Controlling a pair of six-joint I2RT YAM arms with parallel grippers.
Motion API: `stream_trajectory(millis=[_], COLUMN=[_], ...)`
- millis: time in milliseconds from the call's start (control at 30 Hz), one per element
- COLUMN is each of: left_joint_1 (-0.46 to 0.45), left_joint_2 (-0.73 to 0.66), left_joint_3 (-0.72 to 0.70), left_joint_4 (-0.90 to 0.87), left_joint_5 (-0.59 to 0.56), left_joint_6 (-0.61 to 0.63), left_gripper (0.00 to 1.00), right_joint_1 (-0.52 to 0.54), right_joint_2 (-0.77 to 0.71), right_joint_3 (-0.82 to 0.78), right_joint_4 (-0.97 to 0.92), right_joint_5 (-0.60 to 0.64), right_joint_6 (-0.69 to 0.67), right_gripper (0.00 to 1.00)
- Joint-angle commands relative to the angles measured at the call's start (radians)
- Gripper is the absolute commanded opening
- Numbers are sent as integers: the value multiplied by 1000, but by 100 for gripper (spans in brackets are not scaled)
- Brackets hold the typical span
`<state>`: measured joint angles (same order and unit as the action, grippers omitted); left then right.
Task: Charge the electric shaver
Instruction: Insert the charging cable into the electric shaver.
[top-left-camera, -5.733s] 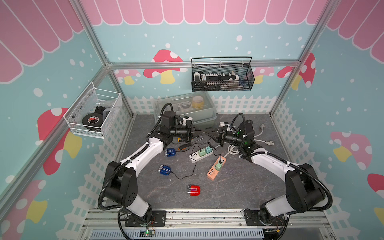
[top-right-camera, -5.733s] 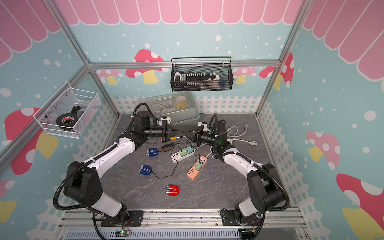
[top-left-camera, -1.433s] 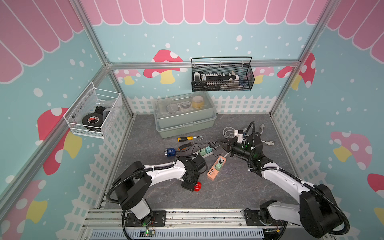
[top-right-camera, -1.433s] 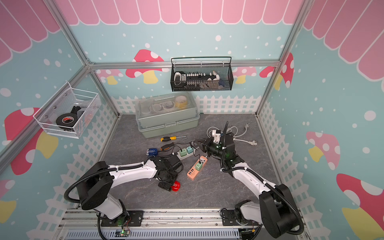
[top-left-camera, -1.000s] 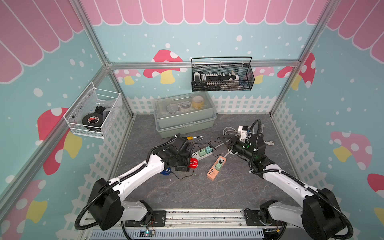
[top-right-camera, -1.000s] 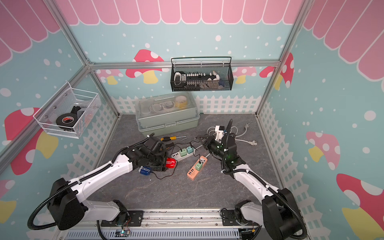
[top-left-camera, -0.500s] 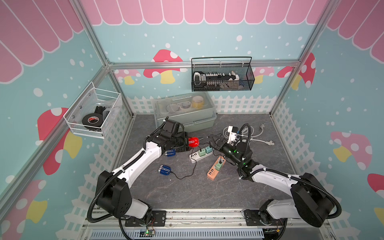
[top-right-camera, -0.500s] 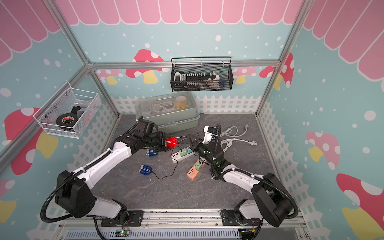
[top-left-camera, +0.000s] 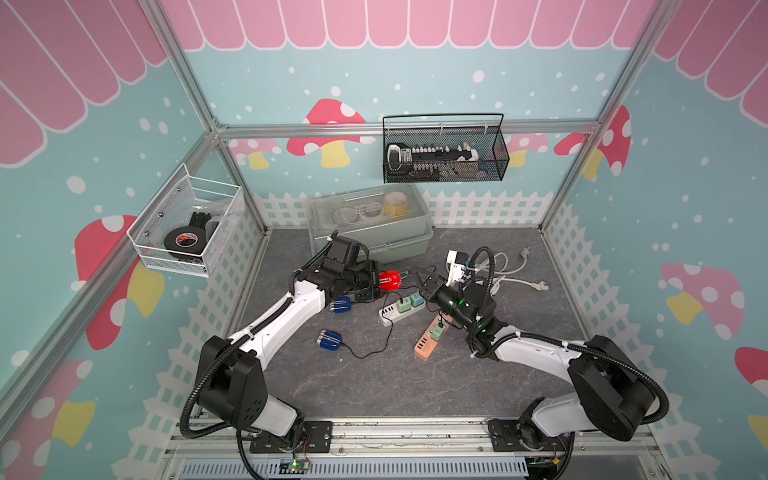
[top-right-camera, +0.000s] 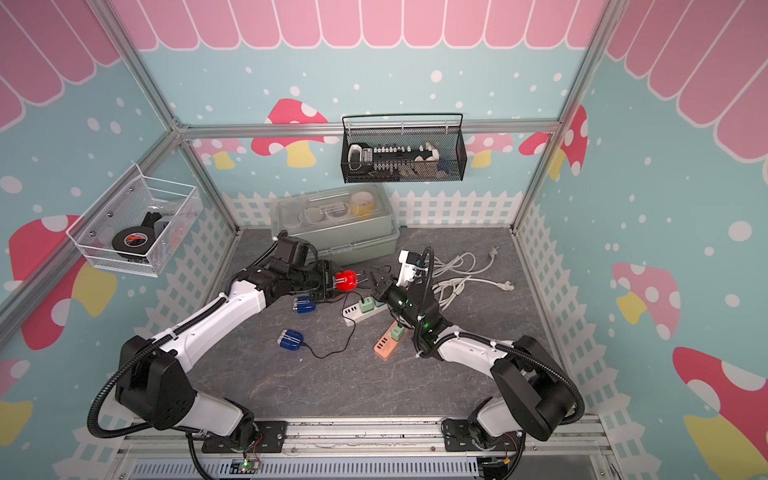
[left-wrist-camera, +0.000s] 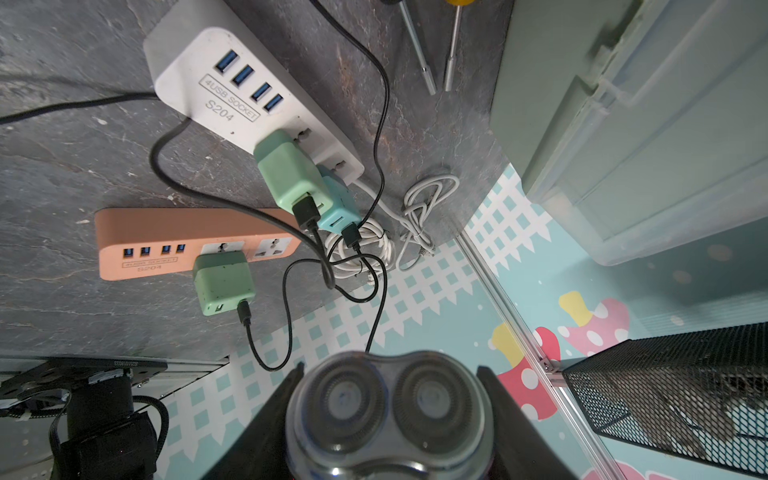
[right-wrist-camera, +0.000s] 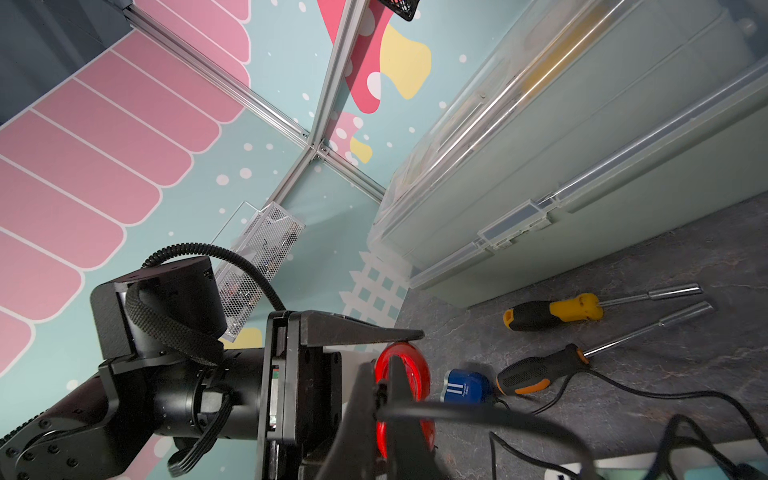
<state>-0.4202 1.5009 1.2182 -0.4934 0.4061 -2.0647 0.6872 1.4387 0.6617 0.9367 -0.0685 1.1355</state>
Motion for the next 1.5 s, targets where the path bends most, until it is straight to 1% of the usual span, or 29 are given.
stream_trajectory(millis=[0,367,1067,1467], left_joint_1=[6,6,6,5], left_joint_2=[5,13,30,32], left_joint_3=[33,29,33,27], left_joint_4=[37,52,68,68], left_joint_5=[22,31,23,25], left_joint_6=[-232,-238,-244,-243], left_gripper=[0,0,0,0], right_joint_1=[6,13,17,17], right_joint_2=[19,82,87,116], right_joint_3=[16,13,-30,-20], right_joint_4=[62,137,137,146], right_joint_5=[-8,-20,-7,-14], right_joint_6=[-15,-17,14,32], right_gripper=[0,0,0,0])
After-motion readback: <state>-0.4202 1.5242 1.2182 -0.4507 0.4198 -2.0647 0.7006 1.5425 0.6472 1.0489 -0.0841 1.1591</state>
